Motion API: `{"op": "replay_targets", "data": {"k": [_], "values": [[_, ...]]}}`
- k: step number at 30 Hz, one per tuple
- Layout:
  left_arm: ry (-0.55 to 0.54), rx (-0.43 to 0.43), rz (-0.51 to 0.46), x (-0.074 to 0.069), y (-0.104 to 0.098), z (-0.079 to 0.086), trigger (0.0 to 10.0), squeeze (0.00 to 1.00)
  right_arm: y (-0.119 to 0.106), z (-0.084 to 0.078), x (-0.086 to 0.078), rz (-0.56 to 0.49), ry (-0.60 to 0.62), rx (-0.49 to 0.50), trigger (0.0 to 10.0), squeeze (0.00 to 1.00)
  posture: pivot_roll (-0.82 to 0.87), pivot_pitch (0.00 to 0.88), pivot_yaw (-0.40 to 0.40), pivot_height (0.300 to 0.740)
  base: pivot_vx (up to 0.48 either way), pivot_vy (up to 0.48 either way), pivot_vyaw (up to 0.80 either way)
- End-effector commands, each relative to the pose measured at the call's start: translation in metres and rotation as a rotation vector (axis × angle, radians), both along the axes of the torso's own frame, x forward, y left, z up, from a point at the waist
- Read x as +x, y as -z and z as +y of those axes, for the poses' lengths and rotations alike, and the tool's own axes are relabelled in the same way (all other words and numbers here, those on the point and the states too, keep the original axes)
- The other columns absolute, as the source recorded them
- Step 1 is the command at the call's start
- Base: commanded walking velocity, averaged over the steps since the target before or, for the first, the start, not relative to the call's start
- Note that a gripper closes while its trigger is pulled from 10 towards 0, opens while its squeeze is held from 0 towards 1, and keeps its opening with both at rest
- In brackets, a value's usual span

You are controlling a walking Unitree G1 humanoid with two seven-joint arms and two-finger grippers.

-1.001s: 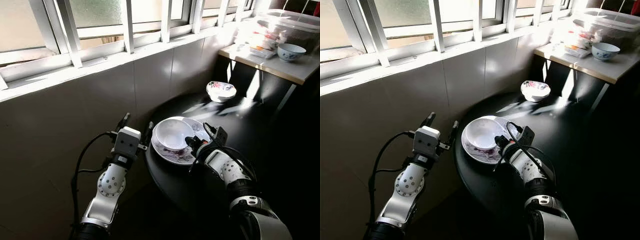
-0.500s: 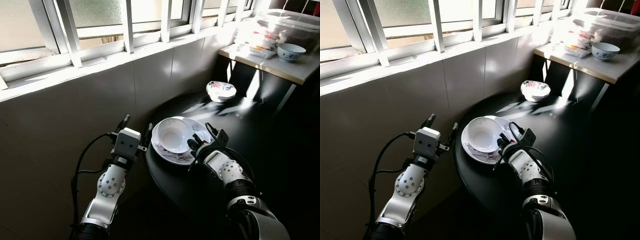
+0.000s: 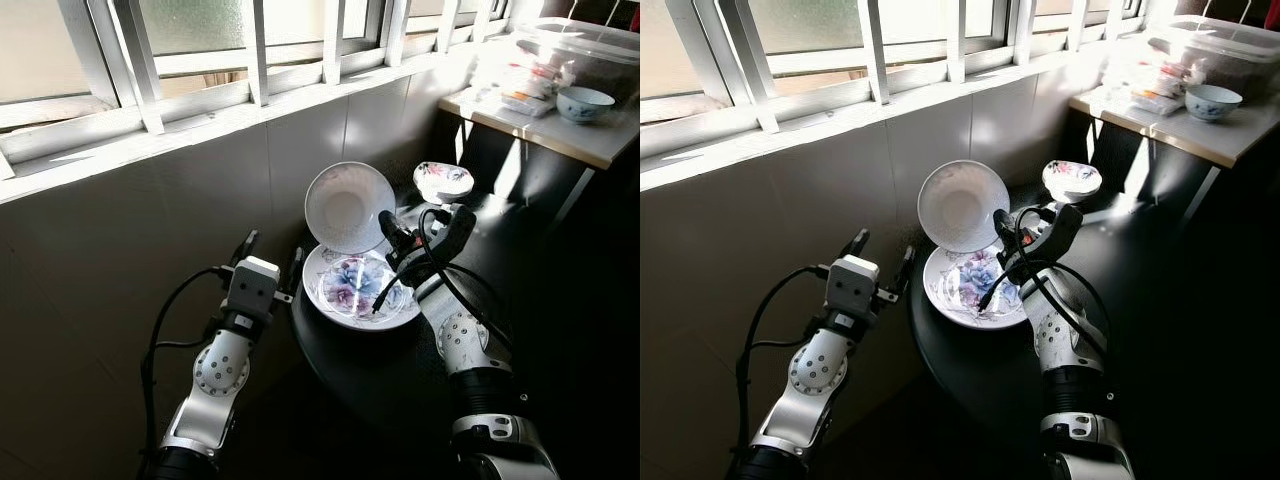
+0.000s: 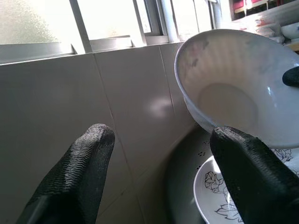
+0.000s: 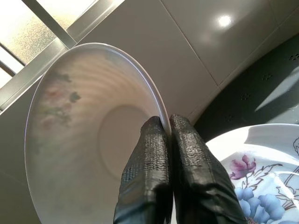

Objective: Kitchen organization

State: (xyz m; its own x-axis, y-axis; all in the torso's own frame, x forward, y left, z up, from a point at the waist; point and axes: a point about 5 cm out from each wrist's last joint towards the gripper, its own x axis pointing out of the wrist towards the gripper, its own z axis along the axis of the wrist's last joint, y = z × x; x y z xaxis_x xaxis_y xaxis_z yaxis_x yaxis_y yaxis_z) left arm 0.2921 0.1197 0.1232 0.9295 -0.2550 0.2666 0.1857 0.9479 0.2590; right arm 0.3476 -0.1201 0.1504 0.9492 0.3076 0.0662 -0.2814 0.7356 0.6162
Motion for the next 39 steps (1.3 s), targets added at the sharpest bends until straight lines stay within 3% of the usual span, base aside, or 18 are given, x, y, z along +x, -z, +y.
{"op": "replay_targets", "data": {"k": [1, 16, 24, 34, 39], "values": [[-0.022, -0.009, 0.025, 0.001, 0.002, 0.004, 10.0, 0.0, -0.008, 0.0, -0.002, -0.041, -0.017, -0.026, 0.0, 0.0, 0.09, 0.0, -0.024, 0.74, 0.0, 0.0, 0.8], [-0.069, -0.018, 0.022, -0.003, -0.001, 0.018, 10.0, 0.0, -0.003, 0.01, -0.02, -0.132, -0.076, -0.208, 0.0, 0.0, 0.09, 0.0, -0.022, 0.74, 0.0, 0.017, 0.8], [-0.075, -0.03, 0.027, -0.002, -0.003, 0.019, 10.0, 0.0, -0.001, 0.009, -0.02, -0.127, -0.063, -0.222, 0.0, 0.0, 0.1, 0.0, -0.025, 0.74, 0.0, 0.0, 0.8], [-0.072, -0.028, 0.034, -0.003, -0.003, 0.019, 10.0, 0.0, -0.001, 0.012, -0.022, -0.142, -0.068, -0.243, 0.0, 0.0, 0.1, 0.0, -0.024, 0.74, 0.0, 0.479, 0.8], [-0.074, -0.028, 0.02, -0.004, -0.004, 0.019, 10.0, 0.0, -0.001, 0.013, -0.022, -0.147, -0.073, -0.25, 0.0, 0.0, 0.1, 0.0, -0.024, 0.74, 0.0, 0.0, 0.8]]}}
